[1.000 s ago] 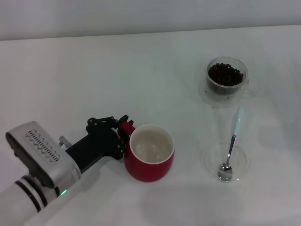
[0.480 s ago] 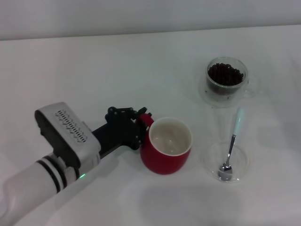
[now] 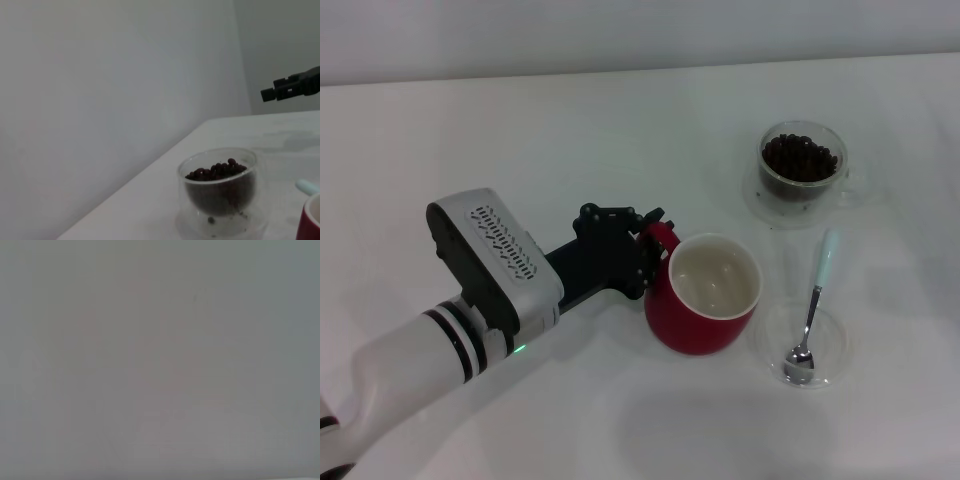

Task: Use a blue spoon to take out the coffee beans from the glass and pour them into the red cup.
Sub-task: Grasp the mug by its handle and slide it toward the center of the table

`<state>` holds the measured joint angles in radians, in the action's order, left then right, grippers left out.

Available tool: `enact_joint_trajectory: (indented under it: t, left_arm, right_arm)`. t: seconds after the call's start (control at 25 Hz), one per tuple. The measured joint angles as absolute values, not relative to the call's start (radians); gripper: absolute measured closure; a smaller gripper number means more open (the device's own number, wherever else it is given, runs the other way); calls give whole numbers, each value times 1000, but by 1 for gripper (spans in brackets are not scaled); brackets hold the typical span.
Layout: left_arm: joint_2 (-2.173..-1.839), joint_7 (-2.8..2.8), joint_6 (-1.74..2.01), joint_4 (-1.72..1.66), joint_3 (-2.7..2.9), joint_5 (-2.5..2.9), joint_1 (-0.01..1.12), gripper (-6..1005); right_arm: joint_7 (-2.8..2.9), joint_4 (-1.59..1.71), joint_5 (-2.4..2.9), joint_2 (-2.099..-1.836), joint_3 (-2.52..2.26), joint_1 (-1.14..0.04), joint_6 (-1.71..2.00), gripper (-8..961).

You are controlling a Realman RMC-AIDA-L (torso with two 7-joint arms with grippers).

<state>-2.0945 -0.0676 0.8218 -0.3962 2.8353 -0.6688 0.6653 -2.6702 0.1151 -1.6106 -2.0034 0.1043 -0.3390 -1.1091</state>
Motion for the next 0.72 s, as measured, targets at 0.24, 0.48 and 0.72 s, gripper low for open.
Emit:
enact_joint_trajectory:
  t: [0.24, 0.48, 0.72]
  left_arm:
    - [-2097, -67, 794, -399, 2835, -669, 687, 899]
    - [-2098, -67, 722, -421, 2833, -669, 713, 899]
    - [-2098, -49, 721, -424, 2833, -669, 720, 899]
  right_arm:
    - [-2670, 115, -1611, -2003, 104, -337, -1111, 88]
    - [-2670, 115, -1612, -2003, 104, -336, -1114, 88]
    - [-2670, 115, -1612, -2003, 104, -336, -1114, 88]
